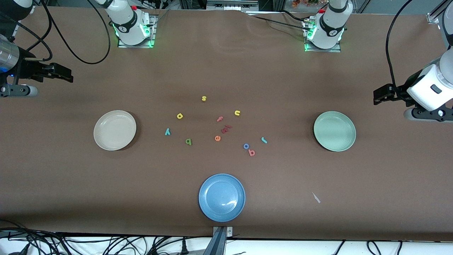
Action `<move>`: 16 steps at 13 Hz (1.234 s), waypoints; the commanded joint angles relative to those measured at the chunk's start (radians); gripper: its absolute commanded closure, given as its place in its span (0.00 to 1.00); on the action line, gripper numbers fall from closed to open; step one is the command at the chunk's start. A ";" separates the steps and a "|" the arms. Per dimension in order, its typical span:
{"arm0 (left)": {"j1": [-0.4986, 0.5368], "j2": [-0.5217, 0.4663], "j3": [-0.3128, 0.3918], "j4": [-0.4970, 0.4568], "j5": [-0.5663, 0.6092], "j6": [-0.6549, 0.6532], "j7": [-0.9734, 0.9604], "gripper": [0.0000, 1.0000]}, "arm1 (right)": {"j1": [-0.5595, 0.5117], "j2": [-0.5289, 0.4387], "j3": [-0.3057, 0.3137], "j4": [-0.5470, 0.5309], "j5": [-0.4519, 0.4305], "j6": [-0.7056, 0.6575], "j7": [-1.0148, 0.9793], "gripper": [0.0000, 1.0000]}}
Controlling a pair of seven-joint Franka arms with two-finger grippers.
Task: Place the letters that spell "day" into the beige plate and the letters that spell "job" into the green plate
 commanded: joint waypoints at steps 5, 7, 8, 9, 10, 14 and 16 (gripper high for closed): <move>0.004 -0.002 0.005 0.002 -0.033 -0.006 0.009 0.00 | -0.008 0.014 0.002 0.029 0.018 -0.025 -0.007 0.00; 0.006 -0.002 0.005 0.002 -0.032 -0.005 0.009 0.00 | -0.008 0.014 0.002 0.027 0.018 -0.027 -0.007 0.00; 0.006 -0.002 0.006 0.002 -0.032 -0.006 0.009 0.00 | -0.008 0.014 0.002 0.026 0.018 -0.025 -0.006 0.00; 0.006 -0.003 0.006 0.002 -0.032 -0.006 0.009 0.00 | -0.008 0.014 0.002 0.026 0.018 -0.025 -0.007 0.00; 0.006 -0.002 0.006 0.002 -0.032 -0.005 0.009 0.00 | -0.008 0.014 0.002 0.026 0.018 -0.025 -0.006 0.00; 0.006 -0.002 0.008 0.002 -0.027 -0.006 0.008 0.00 | -0.006 0.014 0.002 0.024 0.018 -0.025 -0.006 0.00; 0.010 0.017 0.016 0.003 -0.026 -0.005 0.011 0.00 | -0.006 0.014 0.002 0.024 0.018 -0.024 -0.006 0.00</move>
